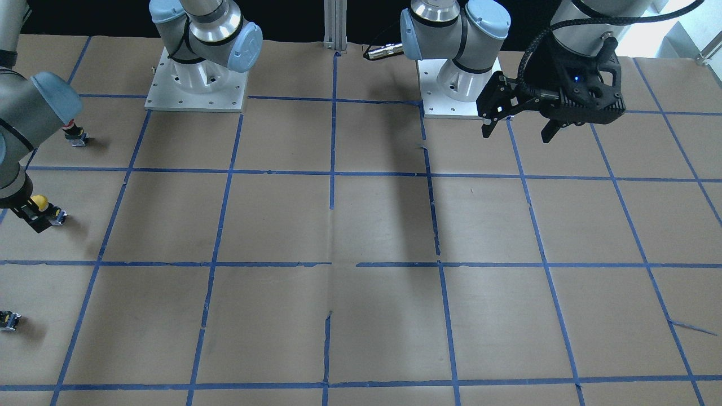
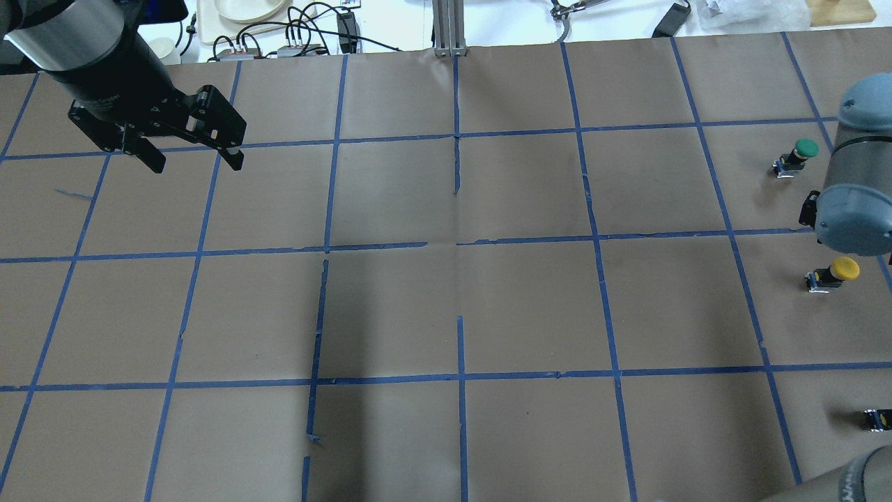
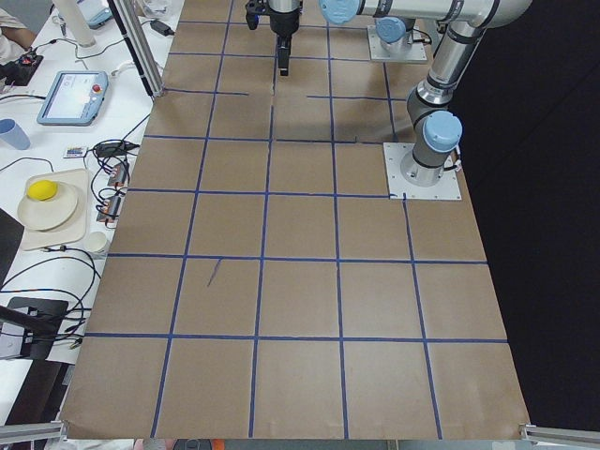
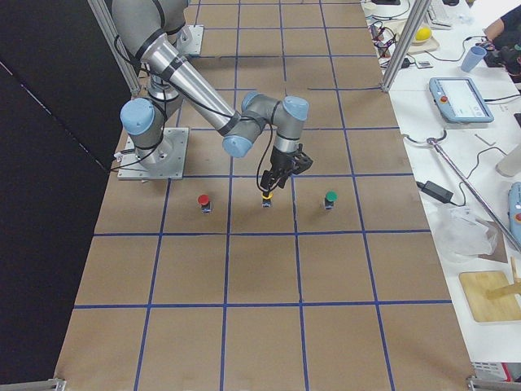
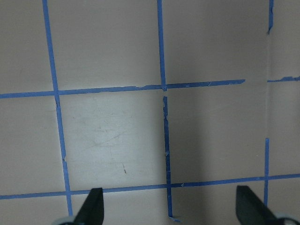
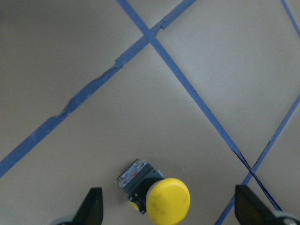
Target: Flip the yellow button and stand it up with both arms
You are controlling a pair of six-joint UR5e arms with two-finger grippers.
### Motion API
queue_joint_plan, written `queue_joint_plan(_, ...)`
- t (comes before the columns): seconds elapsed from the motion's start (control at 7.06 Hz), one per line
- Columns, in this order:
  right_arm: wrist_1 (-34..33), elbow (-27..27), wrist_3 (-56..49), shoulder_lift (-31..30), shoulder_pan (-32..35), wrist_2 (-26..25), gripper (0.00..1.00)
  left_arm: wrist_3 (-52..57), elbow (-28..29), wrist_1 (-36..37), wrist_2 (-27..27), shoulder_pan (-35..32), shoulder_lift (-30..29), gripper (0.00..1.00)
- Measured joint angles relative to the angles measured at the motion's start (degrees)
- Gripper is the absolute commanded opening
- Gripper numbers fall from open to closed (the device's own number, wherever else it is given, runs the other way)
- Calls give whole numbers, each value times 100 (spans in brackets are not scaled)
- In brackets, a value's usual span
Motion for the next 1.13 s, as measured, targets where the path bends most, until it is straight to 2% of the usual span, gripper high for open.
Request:
queue_joint_plan(0.28, 1060, -544, -399, -323, 56, 460, 100, 2, -2, -6, -5, 21, 8, 99)
queue_joint_plan(0.57, 2516, -1202, -658, -675, 163, 1220, 100, 5, -5, -8, -6, 64, 9, 99)
queue_joint_plan(0.71, 2983, -1379, -712, -908, 365, 1638, 100, 8, -4, -8, -8, 79, 9, 99)
queue_joint_plan(0.85, 3285, -1455, -747, -1171, 757, 1893, 100, 10, -1, -8, -10, 88, 9, 99)
queue_joint_plan(1.13, 4033, -1498, -767, -1809, 1757, 2039, 100, 14, 1, -8, -7, 95, 9, 99)
